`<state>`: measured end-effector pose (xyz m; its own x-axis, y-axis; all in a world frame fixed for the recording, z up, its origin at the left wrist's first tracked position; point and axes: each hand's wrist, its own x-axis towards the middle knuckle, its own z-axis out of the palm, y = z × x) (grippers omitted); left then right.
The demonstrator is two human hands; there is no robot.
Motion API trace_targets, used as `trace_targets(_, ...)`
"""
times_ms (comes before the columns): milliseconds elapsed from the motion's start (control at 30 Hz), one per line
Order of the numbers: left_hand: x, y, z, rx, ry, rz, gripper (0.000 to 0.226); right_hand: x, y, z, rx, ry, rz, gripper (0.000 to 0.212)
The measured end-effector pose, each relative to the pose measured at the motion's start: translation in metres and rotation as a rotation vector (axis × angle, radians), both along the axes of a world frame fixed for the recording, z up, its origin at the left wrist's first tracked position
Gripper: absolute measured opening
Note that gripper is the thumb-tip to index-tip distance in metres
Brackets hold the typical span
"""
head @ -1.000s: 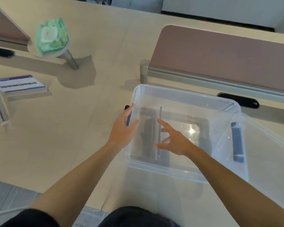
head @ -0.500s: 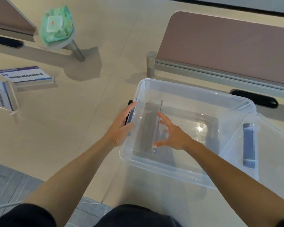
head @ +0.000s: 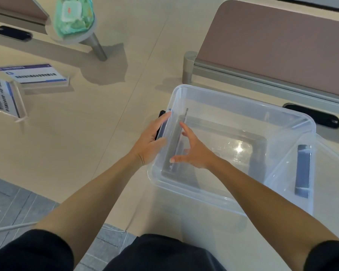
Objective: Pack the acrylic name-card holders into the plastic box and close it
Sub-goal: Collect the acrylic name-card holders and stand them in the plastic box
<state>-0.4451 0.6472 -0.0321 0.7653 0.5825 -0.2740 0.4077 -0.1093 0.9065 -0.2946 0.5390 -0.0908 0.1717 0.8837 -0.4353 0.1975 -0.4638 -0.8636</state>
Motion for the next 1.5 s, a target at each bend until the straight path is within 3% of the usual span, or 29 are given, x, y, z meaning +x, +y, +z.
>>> trace_targets(200,-0.001,0.001,-0.003,0.006,0.003,0.006,0.077,-0.008,0.004,0.0,0.018,-0.021,0.01,0.113)
trace_targets(600,-0.001,0.002,-0.006,0.021,0.037,0.007,0.078,-0.007,0.002,-0.009,0.018,-0.005,0.017,0.117)
trace_targets(800,-0.005,0.006,-0.003,0.207,0.124,-0.049,0.074,0.006,-0.002,0.009,-0.037,-0.049,0.016,0.112)
trace_targets(933,-0.008,0.006,0.011,0.438,0.199,-0.118,0.072,0.032,-0.023,0.046,-0.144,-0.268,-0.056,0.071)
trace_targets(1033,-0.004,0.002,0.025,0.523,0.138,-0.169,0.068,0.041,-0.056,0.079,-0.21,-0.445,-0.157,0.049)
trace_targets(1367,0.042,-0.091,0.065,0.513,-0.08,-0.565,0.048,0.005,-0.225,0.173,-0.481,-0.79,-0.496,0.038)
trace_targets(1500,0.064,-0.142,0.073,0.612,-0.112,-0.753,0.033,-0.016,-0.301,0.192,-0.557,-0.821,-0.609,0.038)
